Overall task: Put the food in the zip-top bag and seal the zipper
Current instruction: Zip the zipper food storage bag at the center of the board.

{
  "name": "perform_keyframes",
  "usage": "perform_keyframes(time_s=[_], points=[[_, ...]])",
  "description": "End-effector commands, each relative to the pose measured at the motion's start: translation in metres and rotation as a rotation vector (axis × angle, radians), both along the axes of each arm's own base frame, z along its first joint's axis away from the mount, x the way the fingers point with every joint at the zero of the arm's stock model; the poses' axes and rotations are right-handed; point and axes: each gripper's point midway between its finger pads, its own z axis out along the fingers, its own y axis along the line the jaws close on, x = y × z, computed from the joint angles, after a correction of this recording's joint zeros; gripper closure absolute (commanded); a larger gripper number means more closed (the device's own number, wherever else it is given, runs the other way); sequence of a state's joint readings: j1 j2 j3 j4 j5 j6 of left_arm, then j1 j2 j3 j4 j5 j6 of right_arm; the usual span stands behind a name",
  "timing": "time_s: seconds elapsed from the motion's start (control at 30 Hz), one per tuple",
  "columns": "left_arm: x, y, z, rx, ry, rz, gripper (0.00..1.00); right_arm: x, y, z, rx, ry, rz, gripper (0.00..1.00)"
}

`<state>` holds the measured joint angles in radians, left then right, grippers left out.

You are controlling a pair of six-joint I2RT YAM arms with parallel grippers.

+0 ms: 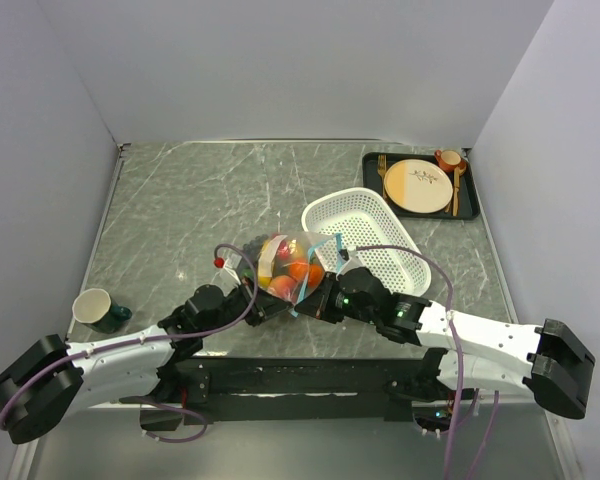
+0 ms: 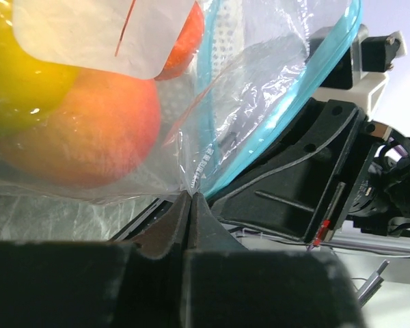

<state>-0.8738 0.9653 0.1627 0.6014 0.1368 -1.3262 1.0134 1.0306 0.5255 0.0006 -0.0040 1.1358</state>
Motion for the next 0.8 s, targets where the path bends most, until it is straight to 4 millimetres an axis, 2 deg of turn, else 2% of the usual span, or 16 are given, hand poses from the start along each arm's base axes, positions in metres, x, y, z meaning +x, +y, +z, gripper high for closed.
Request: perform_keyframes(time_s=[0.0, 0.03, 0.07, 0.1, 0.17, 0.23, 0.47, 0.57, 0.77], points=[[-0.002, 0.002, 0.007, -0.039, -0.012, 0.002, 0.78, 0.011, 0.007, 0.028, 0.094, -0.051, -0.029, 0.96], [-0.002, 0.004, 0.005, -0.042, 0.0, 0.009, 0.71, 0.011, 0.006, 0.028, 0.108, -0.039, -0.048, 1.0], [-0.002, 0.005, 0.008, -0.056, -0.003, 0.016, 0.57, 0.013, 0.003, 0.028, 0.127, -0.046, -0.067, 1.0], [-0.002, 0.007, 0.008, -0.06, 0.001, 0.028, 0.47, 0.014, 0.001, 0.027, 0.137, -0.039, -0.09, 1.0], [-0.004, 0.012, 0.01, -0.088, 0.009, 0.043, 0.39, 0.016, -0.001, 0.028, 0.182, -0.034, -0.124, 1.0], [-0.004, 0.018, 0.006, -0.091, 0.023, 0.067, 0.36, 0.017, -0.001, 0.03, 0.202, -0.02, -0.143, 1.0], [0.002, 0.032, 0.009, -0.123, 0.011, 0.148, 0.38, 0.01, 0.012, 0.031, 0.273, 0.021, -0.114, 1.0], [0.003, 0.03, 0.01, -0.132, 0.005, 0.148, 0.4, 0.004, 0.018, 0.029, 0.295, 0.055, -0.083, 1.0], [0.004, 0.024, 0.009, -0.126, -0.008, 0.127, 0.45, 0.001, 0.018, 0.028, 0.314, 0.08, -0.082, 1.0]])
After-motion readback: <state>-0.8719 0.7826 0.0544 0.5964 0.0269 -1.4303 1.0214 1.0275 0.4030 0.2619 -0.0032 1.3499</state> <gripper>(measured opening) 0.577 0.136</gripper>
